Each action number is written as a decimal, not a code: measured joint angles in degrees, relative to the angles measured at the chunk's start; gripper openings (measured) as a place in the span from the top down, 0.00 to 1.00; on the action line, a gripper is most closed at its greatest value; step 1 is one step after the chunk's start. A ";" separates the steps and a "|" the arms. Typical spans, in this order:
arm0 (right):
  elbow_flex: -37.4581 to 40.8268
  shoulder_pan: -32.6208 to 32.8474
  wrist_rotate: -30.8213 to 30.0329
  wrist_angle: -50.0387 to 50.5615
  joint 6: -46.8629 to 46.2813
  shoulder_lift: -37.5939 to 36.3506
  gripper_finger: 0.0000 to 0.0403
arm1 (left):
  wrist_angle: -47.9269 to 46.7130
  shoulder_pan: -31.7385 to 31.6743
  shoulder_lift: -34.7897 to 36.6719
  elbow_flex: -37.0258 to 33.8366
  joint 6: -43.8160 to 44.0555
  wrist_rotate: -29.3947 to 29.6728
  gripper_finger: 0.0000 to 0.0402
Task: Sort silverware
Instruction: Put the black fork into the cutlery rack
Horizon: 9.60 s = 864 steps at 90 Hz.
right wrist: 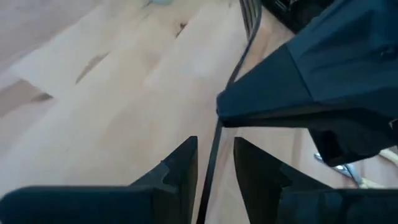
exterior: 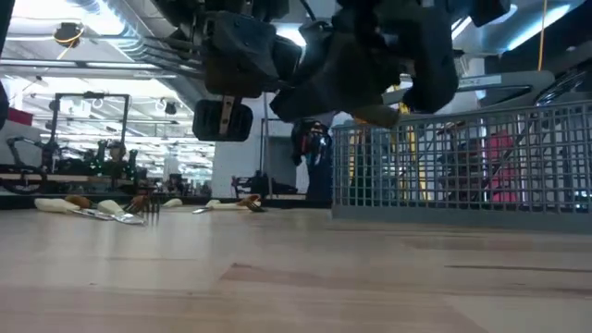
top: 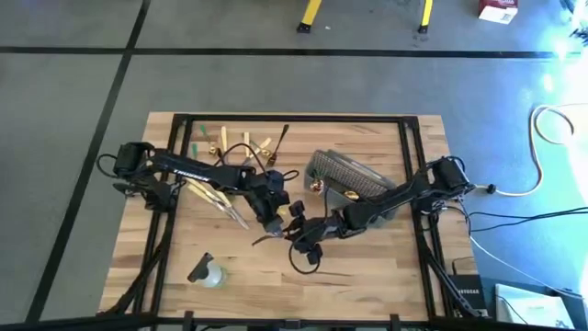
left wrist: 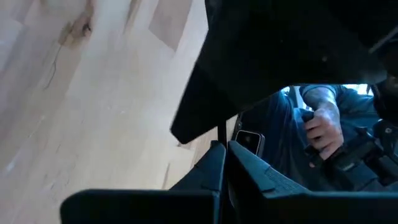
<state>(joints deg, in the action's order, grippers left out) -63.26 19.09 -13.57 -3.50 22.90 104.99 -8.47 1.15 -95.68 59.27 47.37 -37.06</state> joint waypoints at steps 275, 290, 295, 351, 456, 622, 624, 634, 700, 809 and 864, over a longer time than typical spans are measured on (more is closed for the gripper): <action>28.91 18.40 -14.11 -20.99 -31.63 -38.77 1.00 | 77.72 18.13 -16.49 -2.46 -48.07 58.77 0.74; 28.93 16.29 -10.70 -22.31 -31.56 -37.65 1.00 | 78.04 17.06 -17.22 1.35 -49.18 56.34 0.74; 28.93 16.00 -9.69 -22.91 -31.45 -37.32 1.00 | 77.40 16.72 -17.21 2.58 -49.45 55.18 0.74; 28.93 16.13 -9.83 -24.04 -29.37 -36.61 1.00 | 75.28 16.13 -17.22 4.09 -50.08 51.58 0.78; 28.93 16.17 -12.41 -19.66 -26.85 -39.23 1.00 | 74.52 16.48 -17.24 4.07 -51.49 49.65 1.00; 28.91 16.11 -14.51 -14.59 -29.05 -36.87 1.00 | 75.12 15.63 -17.22 4.07 -50.66 48.37 1.00; 28.91 16.11 -14.51 -14.59 -29.05 -36.87 1.00 | 75.12 15.63 -17.22 4.07 -50.65 48.37 1.00; 28.91 16.11 -14.51 -14.57 -28.62 -36.86 1.00 | 75.15 15.63 -17.22 4.07 -50.64 48.37 1.00; 28.89 11.58 -8.63 -15.29 -28.37 -35.23 1.00 | 74.98 15.52 -17.22 4.07 -50.40 48.62 1.00; 28.95 15.78 -11.40 -9.14 -30.45 -42.05 1.00 | 74.90 15.58 -17.22 4.07 -50.84 49.92 1.00; 28.93 15.80 -29.18 -4.71 -33.49 -48.59 1.00 | 73.54 15.58 -17.22 4.07 -51.30 50.45 1.00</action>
<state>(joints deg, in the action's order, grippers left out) -34.33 34.89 -42.74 -8.22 -10.59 56.40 65.08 16.73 -112.90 63.33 -3.92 13.39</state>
